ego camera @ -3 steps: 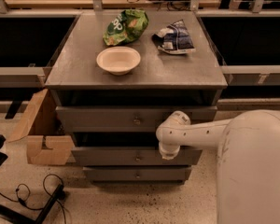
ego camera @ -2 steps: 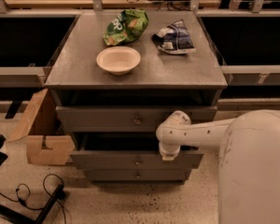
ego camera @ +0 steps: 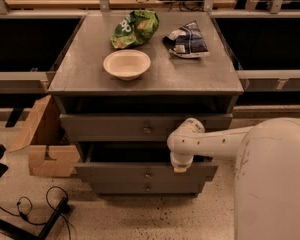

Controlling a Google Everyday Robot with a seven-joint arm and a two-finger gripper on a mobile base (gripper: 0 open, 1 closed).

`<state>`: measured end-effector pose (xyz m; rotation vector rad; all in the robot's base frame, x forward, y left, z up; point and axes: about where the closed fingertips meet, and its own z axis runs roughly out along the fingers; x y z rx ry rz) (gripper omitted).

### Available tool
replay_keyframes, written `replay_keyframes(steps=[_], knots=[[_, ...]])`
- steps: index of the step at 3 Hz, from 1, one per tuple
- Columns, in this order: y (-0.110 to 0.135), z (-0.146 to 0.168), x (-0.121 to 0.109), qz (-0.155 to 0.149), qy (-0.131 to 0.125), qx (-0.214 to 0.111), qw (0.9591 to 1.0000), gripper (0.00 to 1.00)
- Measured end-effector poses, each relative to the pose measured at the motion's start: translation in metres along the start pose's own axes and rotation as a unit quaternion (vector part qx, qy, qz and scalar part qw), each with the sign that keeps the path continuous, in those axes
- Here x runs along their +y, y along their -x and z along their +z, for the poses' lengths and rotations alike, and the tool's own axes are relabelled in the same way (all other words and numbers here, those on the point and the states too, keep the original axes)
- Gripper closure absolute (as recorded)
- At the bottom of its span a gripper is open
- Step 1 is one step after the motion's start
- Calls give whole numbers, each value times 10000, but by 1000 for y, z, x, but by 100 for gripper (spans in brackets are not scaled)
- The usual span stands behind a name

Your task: Open middle drawer

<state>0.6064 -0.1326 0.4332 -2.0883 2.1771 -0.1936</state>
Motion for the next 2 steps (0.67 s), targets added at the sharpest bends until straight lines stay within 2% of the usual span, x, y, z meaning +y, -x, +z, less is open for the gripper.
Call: replay_keyframes(steps=[2], knots=[[0, 0, 0, 0, 0, 0, 10000, 27]])
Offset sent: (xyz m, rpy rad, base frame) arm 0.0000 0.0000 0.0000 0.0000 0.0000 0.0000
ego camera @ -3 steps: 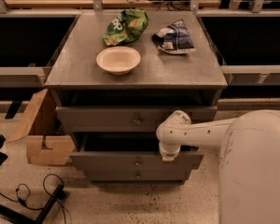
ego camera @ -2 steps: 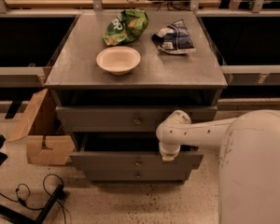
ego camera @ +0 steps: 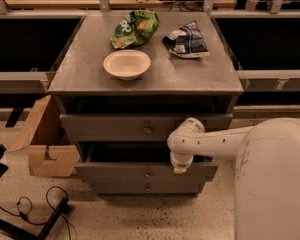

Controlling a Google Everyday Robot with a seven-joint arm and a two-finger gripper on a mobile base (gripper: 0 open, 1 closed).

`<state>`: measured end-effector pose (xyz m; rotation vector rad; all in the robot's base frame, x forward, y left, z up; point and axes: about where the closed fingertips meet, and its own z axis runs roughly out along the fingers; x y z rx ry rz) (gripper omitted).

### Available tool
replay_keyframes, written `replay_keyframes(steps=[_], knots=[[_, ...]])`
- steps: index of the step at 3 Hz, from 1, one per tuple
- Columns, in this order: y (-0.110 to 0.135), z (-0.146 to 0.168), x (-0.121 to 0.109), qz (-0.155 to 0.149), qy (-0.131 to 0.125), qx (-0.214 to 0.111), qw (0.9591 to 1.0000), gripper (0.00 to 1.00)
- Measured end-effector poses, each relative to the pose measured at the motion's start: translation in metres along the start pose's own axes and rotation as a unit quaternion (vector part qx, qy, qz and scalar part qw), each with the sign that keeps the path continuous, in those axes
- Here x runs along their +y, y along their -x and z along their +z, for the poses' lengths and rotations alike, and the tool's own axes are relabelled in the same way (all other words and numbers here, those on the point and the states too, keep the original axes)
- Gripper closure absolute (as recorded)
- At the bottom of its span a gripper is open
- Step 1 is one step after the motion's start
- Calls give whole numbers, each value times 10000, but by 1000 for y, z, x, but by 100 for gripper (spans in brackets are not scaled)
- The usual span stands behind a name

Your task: Open middle drawer

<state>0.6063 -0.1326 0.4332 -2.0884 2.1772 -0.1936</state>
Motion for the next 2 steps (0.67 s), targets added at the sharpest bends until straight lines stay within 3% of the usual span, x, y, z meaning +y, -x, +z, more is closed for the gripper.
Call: replay_keyframes(steps=[1, 2], knots=[[0, 0, 0, 0, 0, 0, 10000, 4], [0, 0, 0, 0, 0, 0, 10000, 0]])
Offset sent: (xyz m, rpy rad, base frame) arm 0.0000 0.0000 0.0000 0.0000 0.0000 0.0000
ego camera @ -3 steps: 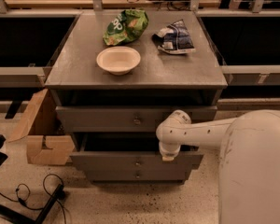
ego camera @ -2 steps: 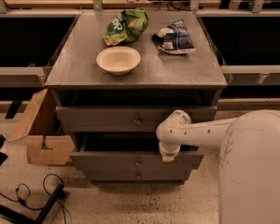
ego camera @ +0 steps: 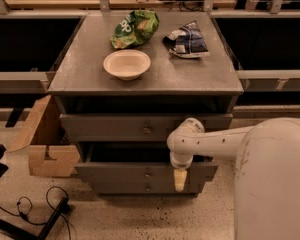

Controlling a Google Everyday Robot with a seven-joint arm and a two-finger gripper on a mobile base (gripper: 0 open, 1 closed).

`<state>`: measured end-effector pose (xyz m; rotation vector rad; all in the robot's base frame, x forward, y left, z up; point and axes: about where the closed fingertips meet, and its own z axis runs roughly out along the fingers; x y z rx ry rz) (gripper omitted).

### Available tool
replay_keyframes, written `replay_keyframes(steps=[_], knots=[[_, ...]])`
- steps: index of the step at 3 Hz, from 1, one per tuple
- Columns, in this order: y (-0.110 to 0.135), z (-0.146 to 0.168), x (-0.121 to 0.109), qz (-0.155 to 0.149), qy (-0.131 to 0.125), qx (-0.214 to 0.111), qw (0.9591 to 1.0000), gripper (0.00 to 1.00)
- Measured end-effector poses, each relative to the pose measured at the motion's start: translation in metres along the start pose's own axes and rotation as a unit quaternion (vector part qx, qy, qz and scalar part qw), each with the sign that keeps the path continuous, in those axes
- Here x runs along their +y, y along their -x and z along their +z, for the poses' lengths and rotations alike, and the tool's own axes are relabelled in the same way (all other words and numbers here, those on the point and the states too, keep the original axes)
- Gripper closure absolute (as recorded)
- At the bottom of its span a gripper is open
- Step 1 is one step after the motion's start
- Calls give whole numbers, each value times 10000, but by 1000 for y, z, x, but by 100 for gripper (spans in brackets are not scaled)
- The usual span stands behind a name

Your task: Open middle drawer

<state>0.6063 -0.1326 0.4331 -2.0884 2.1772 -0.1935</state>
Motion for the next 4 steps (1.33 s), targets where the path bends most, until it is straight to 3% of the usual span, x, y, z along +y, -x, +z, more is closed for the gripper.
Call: replay_keyframes(steps=[1, 2, 3, 4], knots=[[-2, 2, 3, 44, 50, 13, 10000, 0], [-11, 5, 34, 302, 304, 201, 9989, 17], [-16, 3, 78, 569, 733, 458, 9946, 41], [-13, -3, 79, 576, 760, 460, 9944, 63]])
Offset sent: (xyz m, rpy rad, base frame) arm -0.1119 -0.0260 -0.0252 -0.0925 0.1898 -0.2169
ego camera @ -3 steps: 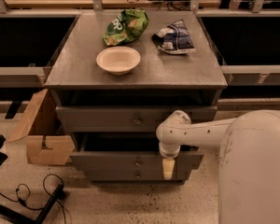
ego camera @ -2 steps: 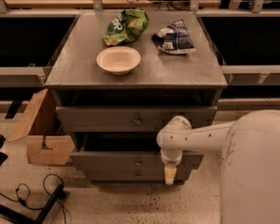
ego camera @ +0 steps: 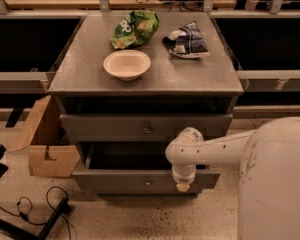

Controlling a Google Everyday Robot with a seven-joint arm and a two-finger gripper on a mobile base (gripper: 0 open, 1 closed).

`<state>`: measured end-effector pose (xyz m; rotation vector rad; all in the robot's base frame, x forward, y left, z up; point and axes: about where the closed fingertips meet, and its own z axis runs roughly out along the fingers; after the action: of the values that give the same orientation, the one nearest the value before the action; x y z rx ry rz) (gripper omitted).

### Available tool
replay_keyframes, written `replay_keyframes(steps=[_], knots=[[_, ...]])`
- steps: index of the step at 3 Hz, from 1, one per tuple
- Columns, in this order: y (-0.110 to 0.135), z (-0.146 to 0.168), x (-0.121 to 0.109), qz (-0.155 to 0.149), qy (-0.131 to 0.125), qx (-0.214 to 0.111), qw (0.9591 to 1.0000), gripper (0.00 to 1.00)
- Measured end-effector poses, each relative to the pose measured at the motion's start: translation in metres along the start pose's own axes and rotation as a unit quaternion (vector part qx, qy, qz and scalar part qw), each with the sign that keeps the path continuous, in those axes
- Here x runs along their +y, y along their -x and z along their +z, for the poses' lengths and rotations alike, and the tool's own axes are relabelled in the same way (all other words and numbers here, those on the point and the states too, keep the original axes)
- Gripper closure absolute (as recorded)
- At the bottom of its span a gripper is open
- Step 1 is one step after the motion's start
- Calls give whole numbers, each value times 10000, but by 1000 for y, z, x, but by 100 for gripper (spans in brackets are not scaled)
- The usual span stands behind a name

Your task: Open middle drawer

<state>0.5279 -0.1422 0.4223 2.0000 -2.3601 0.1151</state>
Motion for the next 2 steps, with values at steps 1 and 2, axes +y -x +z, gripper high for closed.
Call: replay_keyframes(steps=[1, 2], knots=[[0, -7, -2, 0, 0, 0, 10000, 86], [0, -10, -3, 0, 0, 0, 10000, 100]])
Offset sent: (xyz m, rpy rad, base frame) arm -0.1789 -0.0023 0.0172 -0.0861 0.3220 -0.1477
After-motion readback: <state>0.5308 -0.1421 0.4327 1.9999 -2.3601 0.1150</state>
